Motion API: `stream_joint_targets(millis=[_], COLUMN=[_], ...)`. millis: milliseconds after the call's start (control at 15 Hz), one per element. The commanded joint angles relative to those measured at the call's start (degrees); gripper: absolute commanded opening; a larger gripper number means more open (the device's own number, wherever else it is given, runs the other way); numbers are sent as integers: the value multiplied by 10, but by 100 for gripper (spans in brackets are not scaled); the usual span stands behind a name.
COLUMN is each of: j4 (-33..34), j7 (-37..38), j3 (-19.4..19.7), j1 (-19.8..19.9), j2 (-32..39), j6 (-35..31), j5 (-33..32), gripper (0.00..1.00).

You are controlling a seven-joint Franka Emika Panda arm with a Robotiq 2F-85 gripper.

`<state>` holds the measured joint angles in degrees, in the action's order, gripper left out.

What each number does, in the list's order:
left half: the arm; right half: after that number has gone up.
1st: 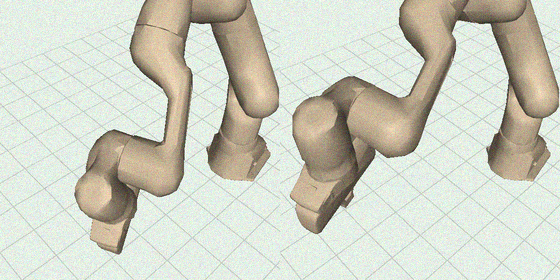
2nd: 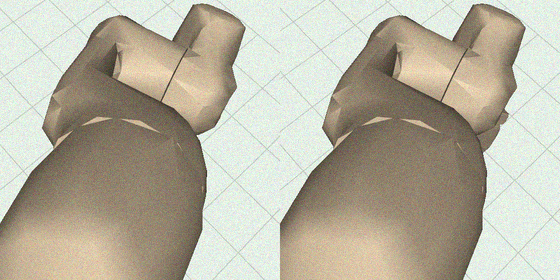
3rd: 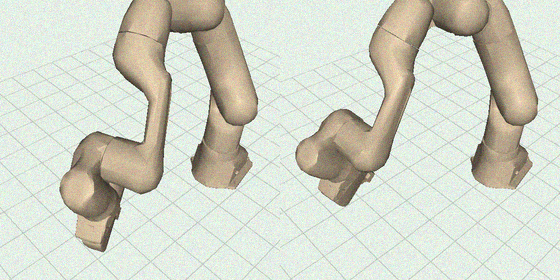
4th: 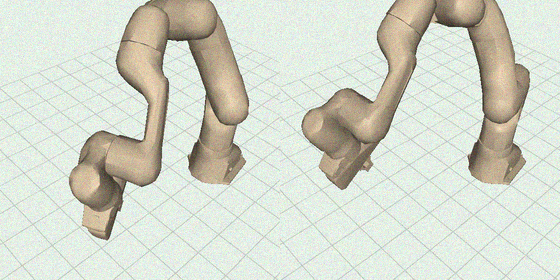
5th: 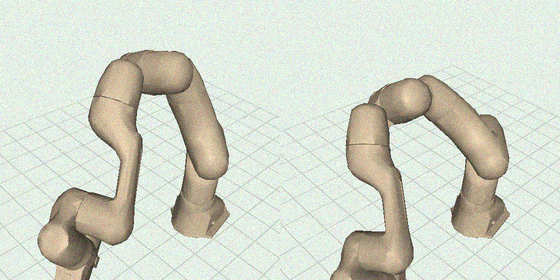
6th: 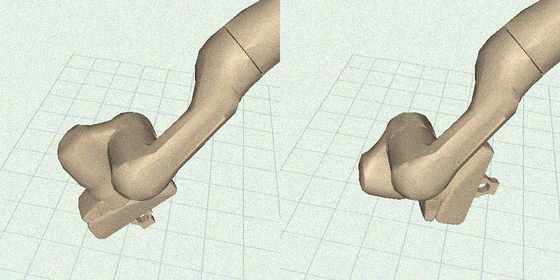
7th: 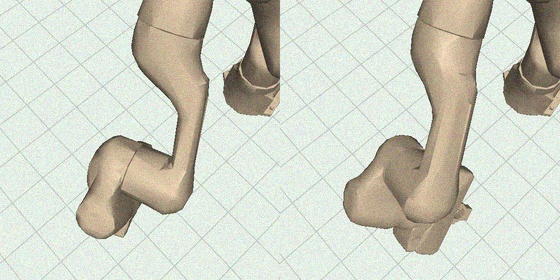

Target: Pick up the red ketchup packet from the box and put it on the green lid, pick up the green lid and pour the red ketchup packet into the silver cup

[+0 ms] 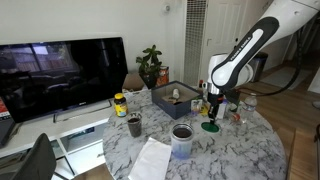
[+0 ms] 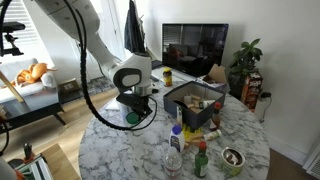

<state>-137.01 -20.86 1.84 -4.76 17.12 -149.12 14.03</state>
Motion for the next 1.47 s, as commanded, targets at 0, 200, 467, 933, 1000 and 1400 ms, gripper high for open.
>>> stream_joint_targets(millis=[0, 200, 467, 933, 1000, 1400], j4=[34, 46, 52, 69, 72, 51], j7=[102, 166, 235, 272, 271, 228], j3=[-18, -9, 10, 13, 12, -13], j1=[4, -4, -15, -19, -17, 5], j2=[34, 54, 83, 132, 132, 49], j6=[-12, -32, -74, -105, -101, -38], j5=[-46, -88, -140, -154, -152, -146], gripper=[0, 0, 0, 21, 27, 69])
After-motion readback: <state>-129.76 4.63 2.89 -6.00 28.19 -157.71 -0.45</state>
